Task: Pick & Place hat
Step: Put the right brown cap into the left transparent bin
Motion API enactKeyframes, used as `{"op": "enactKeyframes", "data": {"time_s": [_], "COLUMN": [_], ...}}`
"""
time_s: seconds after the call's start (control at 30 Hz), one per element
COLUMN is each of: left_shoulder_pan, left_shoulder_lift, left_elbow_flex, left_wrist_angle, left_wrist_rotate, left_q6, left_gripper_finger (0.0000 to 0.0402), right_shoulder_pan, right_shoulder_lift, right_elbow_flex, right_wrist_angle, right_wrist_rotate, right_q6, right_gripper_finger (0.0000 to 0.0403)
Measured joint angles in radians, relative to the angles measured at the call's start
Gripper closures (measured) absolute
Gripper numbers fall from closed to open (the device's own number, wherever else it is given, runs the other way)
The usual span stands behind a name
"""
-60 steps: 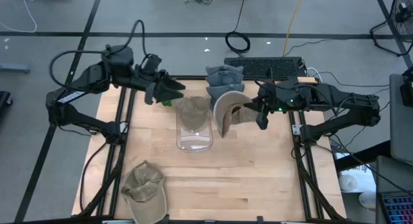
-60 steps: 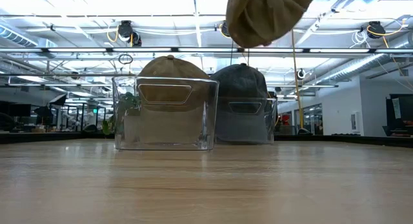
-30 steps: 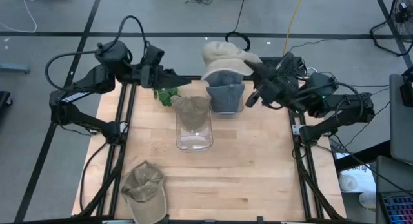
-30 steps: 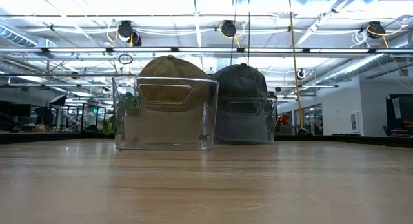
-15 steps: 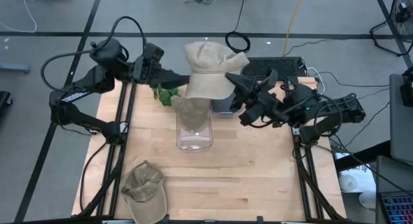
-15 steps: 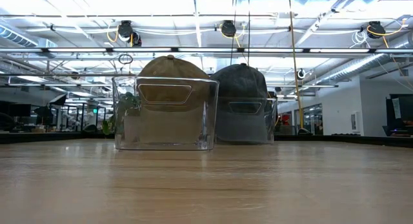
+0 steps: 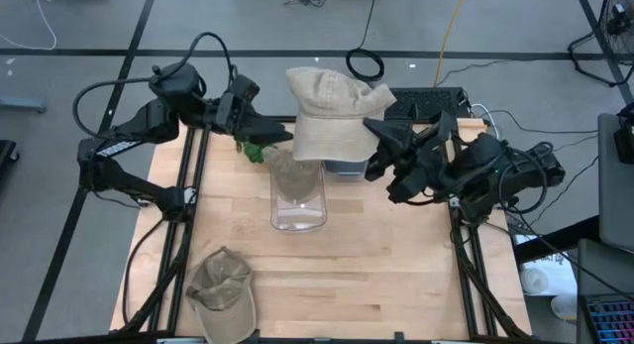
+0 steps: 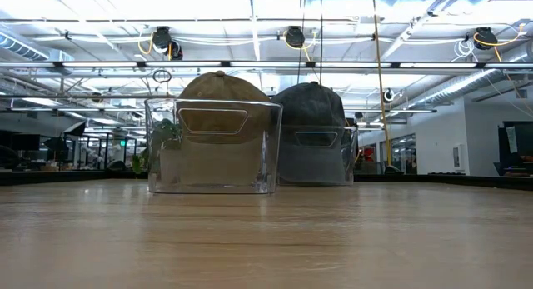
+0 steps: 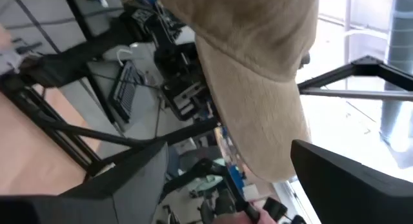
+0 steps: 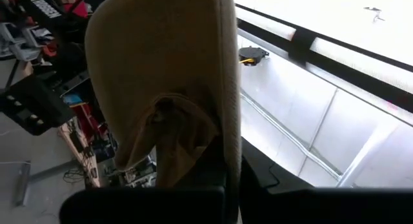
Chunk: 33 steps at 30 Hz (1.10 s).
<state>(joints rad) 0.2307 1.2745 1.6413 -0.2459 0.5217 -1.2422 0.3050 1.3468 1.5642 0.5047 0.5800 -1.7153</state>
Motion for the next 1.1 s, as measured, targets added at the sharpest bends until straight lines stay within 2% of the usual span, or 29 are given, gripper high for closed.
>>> {"op": "enactKeyframes", "data": {"time_s": [0.3, 0.5, 0.57, 0.67, 0.87, 0.97, 1.1], "left_shoulder_pan": [-0.031, -0.044, -0.043, -0.036, -0.034, -0.033, -0.034], "left_shoulder_lift": [0.02, 0.038, 0.035, 0.035, 0.034, 0.033, 0.031], "left_elbow_flex": [-0.001, -0.001, -0.001, 0.0, -0.001, 0.001, 0.003], "left_wrist_angle": [0.05, 0.148, 0.154, 0.153, 0.157, 0.17, 0.165], "left_wrist_rotate": [0.056, 0.075, 0.077, 0.08, 0.113, 0.162, 0.169], "left_q6": [-0.021, -0.037, -0.042, -0.046, -0.049, 0.017, 0.079], "left_gripper_finger": [0.0066, 0.0076, 0.0099, 0.0155, 0.0302, 0.0373, 0.0383], "right_shoulder_pan": [-0.023, -0.024, -0.023, -0.017, -0.015, -0.014, -0.015], "right_shoulder_lift": [0.045, 0.043, 0.044, 0.043, 0.042, 0.042, 0.044], "right_elbow_flex": [0.0, 0.0, 0.0, 0.0, 0.0, 0.0, -0.001], "right_wrist_angle": [-0.002, 0.001, 0.0, 0.0, -0.018, -0.025, -0.031], "right_wrist_rotate": [-0.003, -0.001, -0.002, -0.001, -0.006, -0.008, -0.004], "right_q6": [-0.002, 0.001, 0.001, 0.002, 0.005, 0.004, 0.035], "right_gripper_finger": [0.0403, 0.0403, 0.0403, 0.0403, 0.0403, 0.0402, 0.0391]}}
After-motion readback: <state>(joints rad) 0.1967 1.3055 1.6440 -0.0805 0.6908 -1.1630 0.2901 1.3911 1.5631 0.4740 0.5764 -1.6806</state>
